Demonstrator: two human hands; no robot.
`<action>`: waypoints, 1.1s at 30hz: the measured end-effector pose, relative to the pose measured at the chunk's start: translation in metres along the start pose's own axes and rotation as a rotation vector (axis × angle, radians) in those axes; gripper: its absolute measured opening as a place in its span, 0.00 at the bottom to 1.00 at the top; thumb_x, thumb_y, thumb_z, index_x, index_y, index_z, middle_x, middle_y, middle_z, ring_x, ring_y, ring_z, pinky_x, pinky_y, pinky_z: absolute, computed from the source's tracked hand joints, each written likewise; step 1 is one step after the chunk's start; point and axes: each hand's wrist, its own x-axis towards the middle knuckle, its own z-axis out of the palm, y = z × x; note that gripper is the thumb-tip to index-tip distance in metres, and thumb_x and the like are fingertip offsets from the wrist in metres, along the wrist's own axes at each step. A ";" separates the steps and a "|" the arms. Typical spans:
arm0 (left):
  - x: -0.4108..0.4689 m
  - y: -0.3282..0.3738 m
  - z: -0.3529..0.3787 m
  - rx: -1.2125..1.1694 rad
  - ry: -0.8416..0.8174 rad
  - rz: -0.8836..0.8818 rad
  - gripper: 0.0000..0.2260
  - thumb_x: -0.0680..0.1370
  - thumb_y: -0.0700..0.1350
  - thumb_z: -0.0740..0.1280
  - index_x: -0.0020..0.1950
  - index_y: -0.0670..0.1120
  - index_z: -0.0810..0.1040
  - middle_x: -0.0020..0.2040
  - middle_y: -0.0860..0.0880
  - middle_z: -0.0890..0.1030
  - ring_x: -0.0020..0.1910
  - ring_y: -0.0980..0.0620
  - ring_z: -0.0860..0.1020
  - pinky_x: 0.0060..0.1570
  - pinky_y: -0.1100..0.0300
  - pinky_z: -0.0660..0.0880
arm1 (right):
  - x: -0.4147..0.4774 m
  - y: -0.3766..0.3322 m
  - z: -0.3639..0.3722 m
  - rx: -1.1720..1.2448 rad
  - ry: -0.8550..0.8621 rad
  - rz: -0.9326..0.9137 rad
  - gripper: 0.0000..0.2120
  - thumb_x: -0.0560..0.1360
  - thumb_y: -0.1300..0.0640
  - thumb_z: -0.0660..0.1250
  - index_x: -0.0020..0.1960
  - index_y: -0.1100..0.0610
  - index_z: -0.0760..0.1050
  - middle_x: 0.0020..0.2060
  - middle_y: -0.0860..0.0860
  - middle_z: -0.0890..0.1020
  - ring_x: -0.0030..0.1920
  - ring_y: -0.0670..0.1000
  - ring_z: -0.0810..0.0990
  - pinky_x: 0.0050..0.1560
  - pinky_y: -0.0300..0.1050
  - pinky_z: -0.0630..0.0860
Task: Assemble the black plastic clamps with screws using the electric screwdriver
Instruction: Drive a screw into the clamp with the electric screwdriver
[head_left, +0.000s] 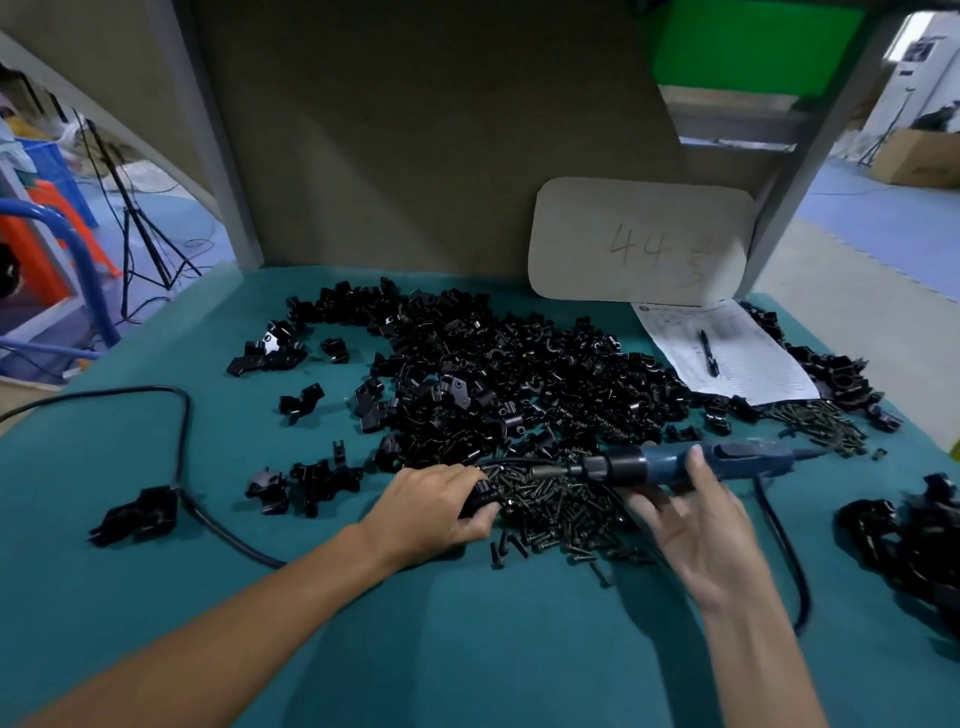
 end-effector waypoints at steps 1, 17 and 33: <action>0.000 0.000 0.000 -0.007 -0.005 -0.009 0.18 0.77 0.57 0.60 0.48 0.44 0.81 0.36 0.51 0.83 0.32 0.51 0.80 0.26 0.57 0.77 | 0.002 0.005 0.000 0.034 0.020 0.006 0.21 0.76 0.47 0.67 0.65 0.56 0.71 0.58 0.63 0.84 0.60 0.61 0.84 0.48 0.56 0.85; 0.003 0.003 -0.005 0.000 -0.064 0.080 0.18 0.78 0.56 0.59 0.45 0.43 0.79 0.32 0.51 0.80 0.26 0.50 0.77 0.21 0.62 0.70 | 0.010 0.027 0.003 -0.060 -0.065 0.083 0.33 0.76 0.34 0.57 0.75 0.51 0.66 0.65 0.61 0.81 0.64 0.55 0.82 0.57 0.56 0.83; -0.002 -0.003 0.004 0.072 -0.093 0.205 0.19 0.81 0.60 0.60 0.40 0.47 0.73 0.29 0.54 0.75 0.25 0.54 0.71 0.20 0.58 0.69 | 0.014 0.031 -0.007 -0.069 -0.124 0.092 0.28 0.80 0.37 0.58 0.73 0.51 0.69 0.64 0.60 0.82 0.65 0.57 0.81 0.55 0.54 0.83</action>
